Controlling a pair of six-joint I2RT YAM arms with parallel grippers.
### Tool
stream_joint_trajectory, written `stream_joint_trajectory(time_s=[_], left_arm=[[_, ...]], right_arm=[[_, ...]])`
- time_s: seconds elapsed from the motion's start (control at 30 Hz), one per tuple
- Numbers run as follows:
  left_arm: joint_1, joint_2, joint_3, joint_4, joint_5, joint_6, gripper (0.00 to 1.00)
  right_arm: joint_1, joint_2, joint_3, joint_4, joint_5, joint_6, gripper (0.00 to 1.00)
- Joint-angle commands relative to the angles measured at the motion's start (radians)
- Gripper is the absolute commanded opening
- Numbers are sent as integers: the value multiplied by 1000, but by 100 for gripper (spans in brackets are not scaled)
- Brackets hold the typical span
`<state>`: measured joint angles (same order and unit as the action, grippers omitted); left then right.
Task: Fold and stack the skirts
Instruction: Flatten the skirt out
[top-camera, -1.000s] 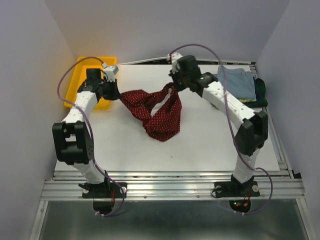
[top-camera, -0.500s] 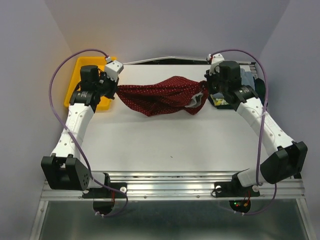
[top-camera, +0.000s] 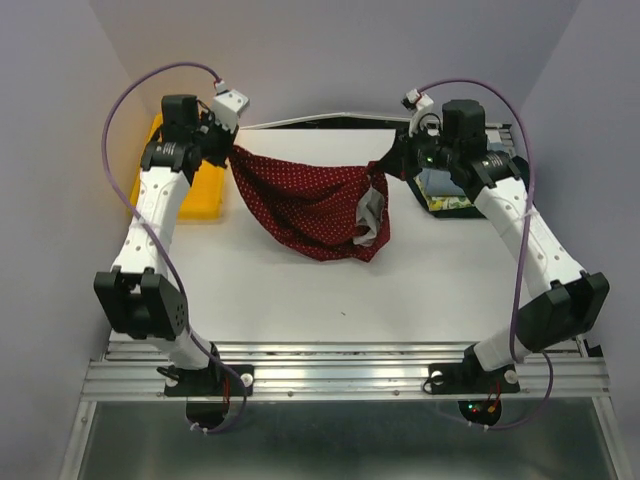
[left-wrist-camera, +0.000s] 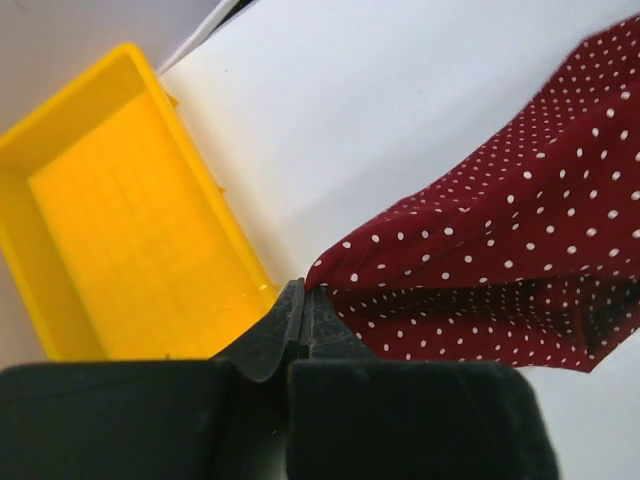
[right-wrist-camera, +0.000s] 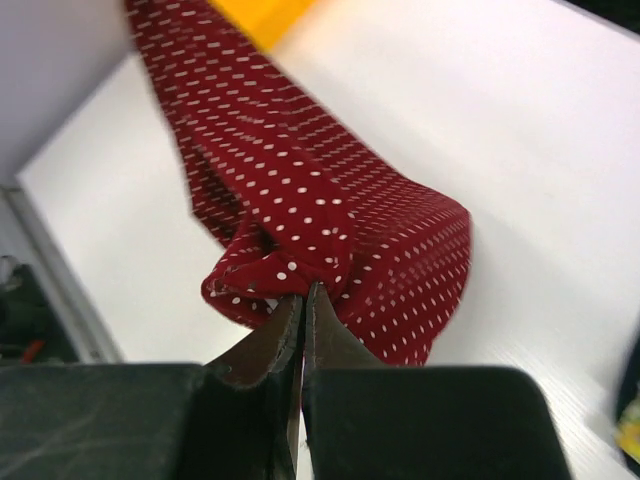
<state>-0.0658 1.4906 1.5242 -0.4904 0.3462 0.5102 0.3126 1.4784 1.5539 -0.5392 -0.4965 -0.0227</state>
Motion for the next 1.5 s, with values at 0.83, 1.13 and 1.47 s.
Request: stream_joint_trajectory(time_s=[0.83, 1.13, 1.47], left_arm=[[-448, -136, -475, 222, 84, -134, 68], [-562, -72, -521, 398, -46, -357, 70], [-574, 94, -448, 419, -122, -467, 52]], right_arm=[[-76, 37, -437, 326, 190, 391, 1], [-76, 46, -426, 334, 139, 409, 1], [-76, 25, -416, 334, 76, 397, 1]])
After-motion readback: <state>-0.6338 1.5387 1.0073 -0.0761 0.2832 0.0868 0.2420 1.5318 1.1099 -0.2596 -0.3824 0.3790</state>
